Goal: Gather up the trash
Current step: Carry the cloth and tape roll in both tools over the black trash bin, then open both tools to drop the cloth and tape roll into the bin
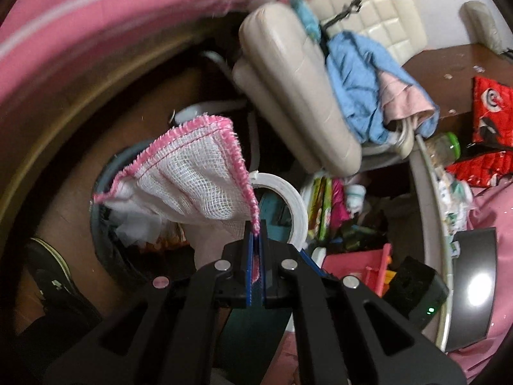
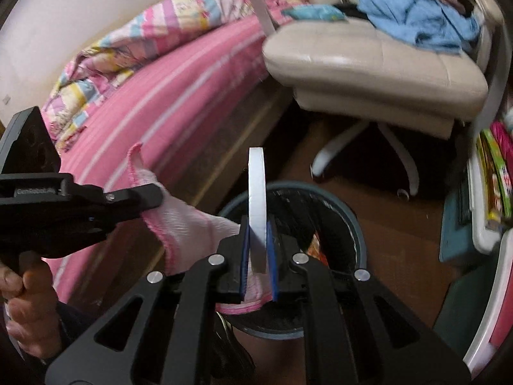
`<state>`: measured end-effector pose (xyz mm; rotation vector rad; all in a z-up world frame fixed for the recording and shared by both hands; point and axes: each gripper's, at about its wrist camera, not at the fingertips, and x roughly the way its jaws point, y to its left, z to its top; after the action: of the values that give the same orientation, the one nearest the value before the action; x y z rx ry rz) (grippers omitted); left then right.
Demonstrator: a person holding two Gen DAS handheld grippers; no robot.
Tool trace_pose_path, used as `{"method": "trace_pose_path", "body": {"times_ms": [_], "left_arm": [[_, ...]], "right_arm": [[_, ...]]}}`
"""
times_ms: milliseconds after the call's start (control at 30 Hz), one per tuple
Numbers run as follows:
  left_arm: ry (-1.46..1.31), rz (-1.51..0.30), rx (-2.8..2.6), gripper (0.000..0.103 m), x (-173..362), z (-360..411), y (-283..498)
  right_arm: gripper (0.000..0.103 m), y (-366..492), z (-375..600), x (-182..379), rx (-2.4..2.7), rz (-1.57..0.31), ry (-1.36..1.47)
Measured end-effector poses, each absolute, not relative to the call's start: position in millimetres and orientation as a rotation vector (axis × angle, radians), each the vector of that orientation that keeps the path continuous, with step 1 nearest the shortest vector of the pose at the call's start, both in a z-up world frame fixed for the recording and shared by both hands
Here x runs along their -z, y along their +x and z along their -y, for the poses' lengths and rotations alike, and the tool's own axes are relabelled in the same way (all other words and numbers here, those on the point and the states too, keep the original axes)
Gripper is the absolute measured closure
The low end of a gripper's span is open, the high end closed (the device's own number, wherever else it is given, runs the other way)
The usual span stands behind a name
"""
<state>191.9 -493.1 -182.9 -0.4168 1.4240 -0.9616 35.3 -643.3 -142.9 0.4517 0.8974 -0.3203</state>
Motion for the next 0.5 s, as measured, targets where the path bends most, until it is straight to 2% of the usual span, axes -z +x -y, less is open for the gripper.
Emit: {"method": "trace_pose_path", "body": {"times_ms": [133,200,233,267,300,367,400,500], "left_arm": [[-0.406,-1.472,0.962,0.099,212,500,194],[-0.361,-1.501,0.890,0.091,233,498,197],[-0.360,-1.521,0.863,0.080,240,496,198],[-0.361,-1.541,0.832,0.066,247,492,200],[-0.359,-1.547,0.796,0.060,252,487,202],[-0.341,-1.529,0.779,0.039,250,483,204],[-0.329,-1.515,0.771,0.037,248,481,204],[-0.349,-1.494,0.771,0.035,243,474,206]], "right_arm": [[0.092,38,649,168,0.338,-0.967,0.458],[0.091,39,651,182,0.364,-1.011,0.446],[0.089,40,651,183,0.372,-1.020,0.444],[0.086,40,652,187,0.378,-1.037,0.445],[0.078,39,653,190,0.384,-1.044,0.446],[0.063,38,652,192,0.396,-1.045,0.433],[0.058,36,651,192,0.400,-1.043,0.425],[0.049,33,647,189,0.410,-1.034,0.404]]}}
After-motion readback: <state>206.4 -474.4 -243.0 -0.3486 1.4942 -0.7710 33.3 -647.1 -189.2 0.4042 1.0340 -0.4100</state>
